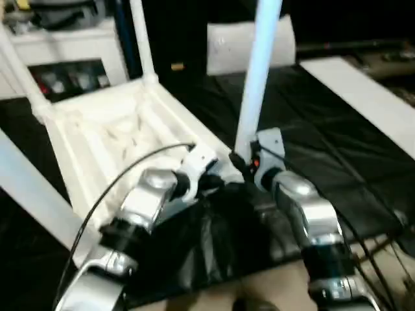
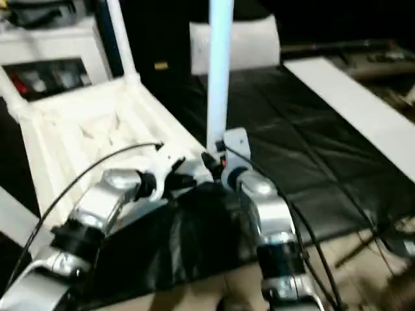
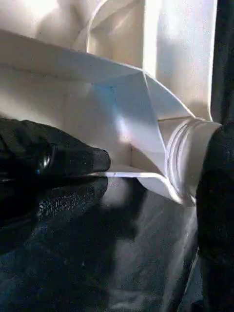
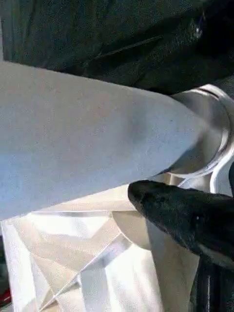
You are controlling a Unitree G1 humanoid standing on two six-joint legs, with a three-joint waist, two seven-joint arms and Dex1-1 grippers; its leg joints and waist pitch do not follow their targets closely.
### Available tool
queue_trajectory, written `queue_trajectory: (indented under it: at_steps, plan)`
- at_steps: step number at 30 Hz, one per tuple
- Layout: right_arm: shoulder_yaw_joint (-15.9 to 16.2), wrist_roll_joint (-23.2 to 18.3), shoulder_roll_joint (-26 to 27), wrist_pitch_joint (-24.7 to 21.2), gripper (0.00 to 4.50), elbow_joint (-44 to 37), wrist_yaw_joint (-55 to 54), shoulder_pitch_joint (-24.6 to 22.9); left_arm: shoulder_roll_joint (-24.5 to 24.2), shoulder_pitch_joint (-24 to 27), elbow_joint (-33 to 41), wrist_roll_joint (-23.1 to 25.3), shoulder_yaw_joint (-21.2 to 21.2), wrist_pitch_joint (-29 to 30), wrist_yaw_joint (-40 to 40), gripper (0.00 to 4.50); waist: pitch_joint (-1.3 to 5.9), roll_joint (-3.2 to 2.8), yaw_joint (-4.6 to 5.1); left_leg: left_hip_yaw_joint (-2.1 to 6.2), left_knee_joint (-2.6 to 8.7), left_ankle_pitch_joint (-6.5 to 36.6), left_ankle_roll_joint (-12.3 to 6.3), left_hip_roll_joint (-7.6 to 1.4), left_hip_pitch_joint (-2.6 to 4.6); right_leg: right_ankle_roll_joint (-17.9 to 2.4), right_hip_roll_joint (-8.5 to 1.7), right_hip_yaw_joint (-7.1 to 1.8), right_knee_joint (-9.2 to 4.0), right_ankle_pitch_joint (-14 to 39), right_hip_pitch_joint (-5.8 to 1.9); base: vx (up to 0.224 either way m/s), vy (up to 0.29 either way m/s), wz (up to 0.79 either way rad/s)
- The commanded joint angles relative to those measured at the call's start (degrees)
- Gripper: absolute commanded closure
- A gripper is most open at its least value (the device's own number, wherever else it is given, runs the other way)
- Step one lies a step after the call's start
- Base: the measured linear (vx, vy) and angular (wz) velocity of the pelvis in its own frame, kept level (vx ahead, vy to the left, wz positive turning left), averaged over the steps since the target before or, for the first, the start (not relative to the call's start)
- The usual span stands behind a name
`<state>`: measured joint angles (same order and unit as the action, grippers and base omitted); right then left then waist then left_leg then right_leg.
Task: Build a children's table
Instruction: Rotate leg to tighten
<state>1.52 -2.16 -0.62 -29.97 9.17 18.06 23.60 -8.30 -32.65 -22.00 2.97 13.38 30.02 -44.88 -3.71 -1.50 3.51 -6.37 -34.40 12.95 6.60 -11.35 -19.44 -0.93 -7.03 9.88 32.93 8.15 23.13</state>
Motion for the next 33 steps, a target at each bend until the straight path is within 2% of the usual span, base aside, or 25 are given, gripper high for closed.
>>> queue_trajectory:
  at_steps: [1, 2, 3, 4, 6, 7, 8, 10, 12, 13, 17, 18, 20, 21, 22, 24, 25, 26, 27, 30, 31, 33]
  plan:
    - [4.22, -2.99, 0.57, 0.48, 1.38, -1.35, 5.34, -1.83, -0.44, -0.58, 2.26, -1.25, 1.16, -2.13, -2.05, 4.5, 5.08, 0.59, -1.13, -0.69, 3.41, 2.04, -4.59, -0.36, -2.57, -5.07, -1.81, -3.42, -3.81, 18.82, -4.04, 0.066, -0.009, 0.05]
    - [4.16, -3.46, -0.31, 0.97, 1.19, -1.98, 6.38, -2.41, -1.19, -0.17, 2.69, -1.34, 1.31, -2.64, -3.3, 4.5, 5.16, 0.32, -1.2, -0.69, 3.25, 0.01, -5.2, -0.52, -2.54, -7.14, -1.56, -3.49, -3.01, 14.06, -4.03, 0.061, -0.008, 0.02]
    - [4.14, -4.1, -1.71, 1.95, 1.19, -3.01, 8.36, -3.23, -2.33, 0.31, 3.1, -1.32, 1.49, -3.0, -4.67, 4.5, 5.32, 0.24, -1.15, -0.79, 3.01, -2.61, -6.45, -0.61, -2.77, -10.0, -1.33, -3.58, -2.12, 7.74, -4.36, 0.061, -0.008, 0.02]
    - [4.15, -4.58, -3.15, 2.62, 1.11, -3.87, 10.28, -3.93, -3.47, 0.73, 3.29, -1.34, 1.78, -4.03, -6.28, 4.5, 5.48, 0.17, -1.59, -1.03, 2.75, -3.88, -7.94, -0.6, -2.4, -11.72, -1.34, -3.68, -1.81, 4.49, -4.29, 0.052, -0.001, -0.02]
    - [4.22, -4.96, -4.81, 3.59, 1.03, -4.84, 12.6, -4.74, -4.84, 1.23, 3.54, -1.4, 2.11, -4.83, -7.93, 4.5, 5.22, 0.26, -1.95, -1.37, 2.79, -4.29, -9.67, -0.68, -2.35, -13.35, -1.34, -3.82, -1.83, 3.79, -4.26, 0.0, 0.0, 0.0]
    - [4.21, -5.66, -7.03, 4.42, 0.78, -5.64, 15.83, -5.44, -6.47, 1.64, 3.41, -1.51, 2.6, -6.43, -10.35, 4.5, 5.11, 0.26, -2.42, -1.59, 2.87, -2.72, -9.81, -0.81, -2.07, -13.18, -1.42, -3.92, -2.17, 5.92, -4.19, 0.0, 0.0, 0.0]
    - [4.21, -6.22, -8.63, 4.91, 0.72, -6.21, 18.24, -5.89, -7.65, 1.91, 3.38, -1.64, 3.0, -7.47, -12.02, 4.5, 4.92, 0.37, -2.75, -1.65, 2.98, -1.29, -9.64, -0.79, -2.07, -12.67, -1.44, -3.91, -2.48, 7.8, -4.28, 0.0, 0.0, 0.0]
    - [4.52, -6.89, -11.01, 5.74, 0.68, -7.05, 21.94, -6.49, -9.36, 2.22, 3.37, -1.77, 3.49, -8.24, -14.1, 4.5, 4.54, 0.39, -3.43, -1.93, 3.43, 3.67, -7.68, -0.92, -1.84, -10.78, -1.47, -3.96, -3.17, 14.83, -4.23, 0.0, 0.0, 0.0]
    - [4.77, -7.69, -13.6, 5.94, 0.38, -7.75, 25.91, -6.91, -11.34, 2.38, 3.15, -2.13, 4.27, -9.99, -17.23, 4.5, 4.4, 0.4, -3.86, -1.98, 3.66, 6.02, -6.3, -1.0, -1.45, -9.12, -1.44, -4.1, -3.65, 18.78, -3.93, 0.0, 0.0, 0.0]
    - [5.04, -8.76, -16.16, 6.1, 0.38, -8.25, 30.04, -7.18, -13.13, 2.41, 2.99, -2.49, 5.06, -12.21, -20.46, 4.5, 4.34, 0.6, -4.1, -2.06, 3.78, 6.87, -5.76, -1.06, -1.39, -8.71, -1.34, -4.25, -3.7, 19.62, -3.86, 0.0, 0.0, 0.0]
    - [5.82, -10.24, -19.89, 6.76, 0.31, -8.16, 35.95, -7.05, -15.31, 2.46, 2.99, -3.39, 6.13, -15.04, -25.71, 4.5, 4.36, 0.51, -4.54, -2.18, 3.84, 7.44, -5.43, -1.15, -1.08, -9.2, -1.23, -4.54, -3.68, 19.67, -3.55, 0.0, 0.0, 0.0]
    - [6.89, -10.44, -22.6, 8.11, 0.31, -7.43, 39.93, -6.59, -17.0, 2.05, 1.71, -2.6, 7.45, -18.59, -28.51, 4.5, 4.43, 1.03, -4.85, -2.16, 3.86, 6.97, -5.55, -1.2, -1.08, -9.45, -1.27, -4.6, -3.49, 19.41, -3.52, 0.0, 0.0, 0.0]
    - [7.81, -11.1, -24.88, 9.33, 0.31, -6.94, 44.35, -6.17, -18.26, 1.67, 0.52, -2.38, 8.43, -21.65, -31.32, 4.5, 4.51, 0.78, -5.41, -2.25, 3.79, 5.89, -5.92, -1.28, -1.11, -9.65, -1.31, -4.79, -3.29, 18.02, -3.55, 0.0, 0.0, 0.0]
    - [8.1, -11.51, -25.56, 9.86, 0.31, -6.99, 46.18, -6.11, -18.63, 1.62, 0.45, -2.52, 8.77, -22.33, -32.48, 4.5, 4.57, 0.79, -5.77, -2.37, 3.76, 5.79, -6.13, -1.34, -0.83, -10.17, -1.3, -4.9, -3.17, 16.86, -3.4, 0.0, 0.0, 0.0]
    - [8.4, -11.88, -26.21, 10.47, 0.31, -7.04, 48.04, -6.09, -18.96, 1.55, 0.57, -2.59, 9.28, -23.0, -33.71, 4.5, 4.64, 1.14, -5.98, -2.42, 3.76, 5.06, -6.35, -1.4, -0.91, -10.75, -1.36, -5.01, -2.85, 15.84, -3.44, 0.0, 0.0, 0.0]
    - [8.6, -12.18, -26.71, 10.91, 0.31, -7.08, 49.34, -6.11, -19.19, 1.5, 0.63, -2.66, 9.65, -23.52, -34.57, 4.5, 4.72, 1.1, -6.22, -2.39, 3.79, 4.24, -6.26, -1.5, -1.06, -11.11, -1.41, -5.02, -2.62, 15.12, -3.56, 0.0, 0.0, 0.0]
    - [9.77, -12.67, -28.13, 11.73, 0.31, -6.48, 53.13, -5.73, -19.57, 1.14, 0.43, -2.94, 10.59, -25.24, -37.31, 4.5, 4.8, 1.46, -6.38, -2.46, 3.76, 3.88, -6.17, -1.57, -1.04, -11.11, -1.44, -5.06, -2.62, 14.76, -3.53, 0.0, 0.0, 0.0]
    - [9.77, -12.67, -28.13, 11.73, 0.31, -6.48, 53.13, -5.73, -19.57, 1.14, 0.43, -2.94, 10.59, -25.24, -37.31, 4.5, 4.86, 1.38, -6.55, -2.41, 3.77, 3.98, -6.25, -1.54, -1.0, -11.22, -1.36, -4.99, -2.49, 14.67, -3.58, 0.0, 0.0, 0.0]
    - [10.22, -12.86, -28.61, 11.95, 0.57, -6.1, 54.39, -5.52, -19.7, 0.97, 0.29, -3.07, 10.97, -25.91, -38.31, 4.5, 4.84, 1.36, -6.76, -2.55, 3.78, 3.95, -6.32, -1.57, -0.87, -11.34, -1.31, -5.14, -2.52, 14.27, -3.41, 0.0, 0.0, 0.0]
    - [11.12, -13.04, -29.14, 13.22, 0.68, -4.85, 56.46, -4.87, -19.88, 0.51, -0.29, -3.13, 11.94, -27.96, -40.4, 4.5, 4.85, 1.74, -7.0, -2.79, 3.83, 4.56, -5.86, -1.56, -0.8, -11.45, -1.32, -5.39, -2.48, 14.73, -3.36, 0.0, 0.0, 0.0]
    - [11.72, -13.33, -29.24, 13.67, 0.92, -4.16, 57.64, -4.44, -19.92, 0.39, -0.39, -3.15, 12.52, -28.98, -41.5, 4.5, 4.86, 1.47, -7.17, -2.89, 3.84, 4.93, -5.73, -1.58, -0.6, -11.53, -1.31, -5.52, -2.53, 15.19, -3.17, 0.0, 0.0, 0.0]
    - [12.76, -12.75, -29.41, 14.78, 1.08, -3.07, 59.25, -3.84, -20.01, 0.41, -0.17, -2.95, 13.21, -29.65, -42.37, 4.5, 4.86, 1.65, -7.19, -3.03, 3.89, 5.87, -5.35, -1.58, -0.62, -11.42, -1.22, -5.69, -2.53, 16.01, -3.18, 0.0, 0.0, 0.0]
